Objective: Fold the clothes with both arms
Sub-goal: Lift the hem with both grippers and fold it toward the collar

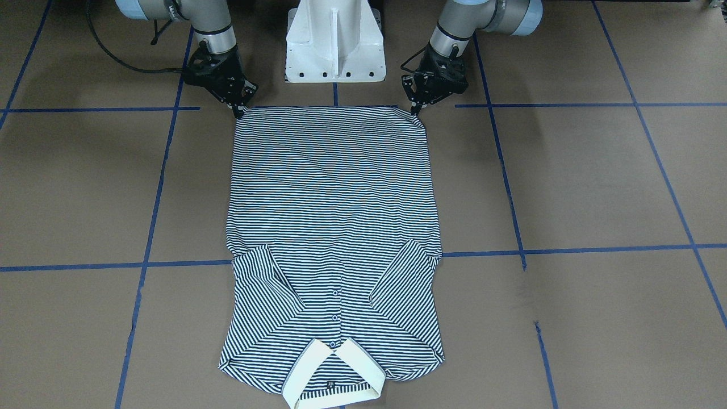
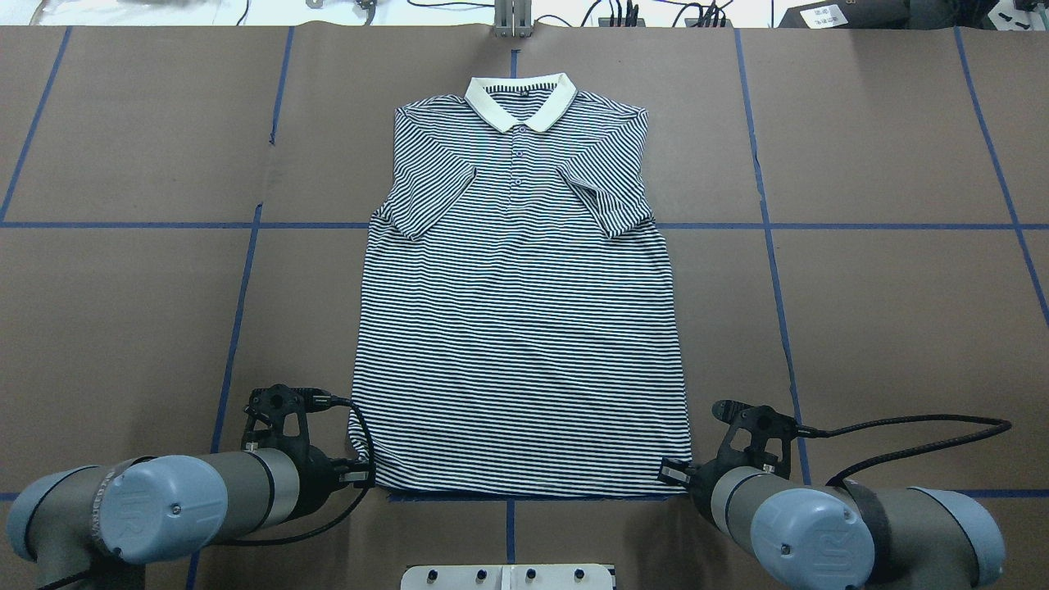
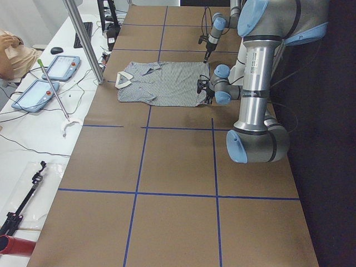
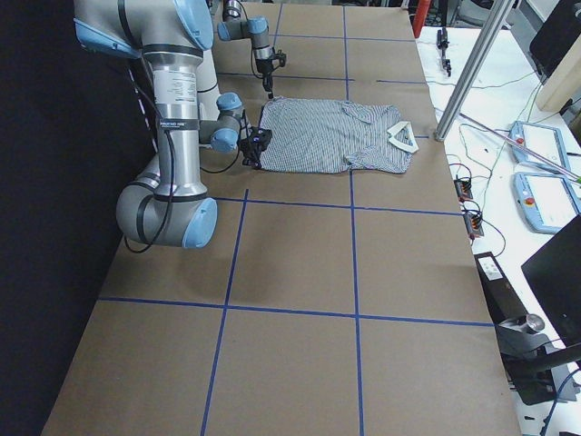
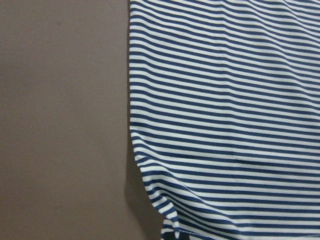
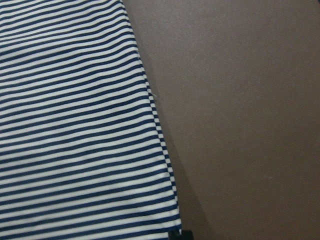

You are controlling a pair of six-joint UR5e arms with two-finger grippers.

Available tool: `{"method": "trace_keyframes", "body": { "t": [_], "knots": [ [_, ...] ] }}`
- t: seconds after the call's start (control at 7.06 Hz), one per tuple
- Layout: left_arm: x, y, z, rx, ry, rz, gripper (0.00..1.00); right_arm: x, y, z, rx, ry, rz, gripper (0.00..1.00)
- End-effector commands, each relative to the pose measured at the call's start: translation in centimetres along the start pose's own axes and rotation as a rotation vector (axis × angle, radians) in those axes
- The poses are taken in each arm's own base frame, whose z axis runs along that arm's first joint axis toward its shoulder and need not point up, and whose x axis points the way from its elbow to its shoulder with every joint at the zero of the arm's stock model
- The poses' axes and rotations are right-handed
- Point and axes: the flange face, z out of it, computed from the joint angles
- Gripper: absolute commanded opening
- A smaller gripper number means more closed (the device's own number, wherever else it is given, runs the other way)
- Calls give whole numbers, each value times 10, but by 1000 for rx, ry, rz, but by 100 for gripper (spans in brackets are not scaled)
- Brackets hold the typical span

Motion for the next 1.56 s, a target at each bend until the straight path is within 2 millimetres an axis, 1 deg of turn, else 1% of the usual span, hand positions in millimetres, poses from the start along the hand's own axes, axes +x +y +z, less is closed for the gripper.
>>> {"method": "trace_keyframes", "body": {
  "t": [0.0, 0.14, 0.28, 0.43, 0.57, 0.71, 0.85, 0.99, 1.13, 1.28, 1.42],
  "knots": [
    [25, -8, -60, -17, 11, 48, 0, -8, -10, -75, -74, 12, -6, 0],
    [42, -7, -123, -66, 24, 50, 0, -10, -18, -139, -97, -16, -2, 0],
    [49, -4, -202, -137, 22, 50, 0, 0, -28, -204, -137, -17, 0, 0],
    [54, -15, -275, -173, 39, 26, 0, 7, -41, -251, -196, -15, 27, 0],
    [68, -37, -292, -161, 54, -7, 0, -6, -49, -263, -214, -37, 48, 0],
    [84, -45, -266, -163, 32, 39, 0, -10, -63, -262, -180, -29, 6, 0],
    [91, -89, -232, -98, -40, 100, 0, -26, -84, -250, -130, -24, -13, 0],
    [94, -146, -209, -32, -100, 146, 0, -48, -121, -232, -70, -3, -34, 0],
    [81, -200, -187, 34, -135, 151, 0, -69, -171, -207, -53, 43, -26, 0],
    [67, -246, -167, 61, -153, 163, 0, -79, -212, -183, -29, 87, -20, 0],
    [62, -285, -143, 71, -168, 178, 0, -90, -240, -154, -2, 80, -26, 0]
  ]
}}
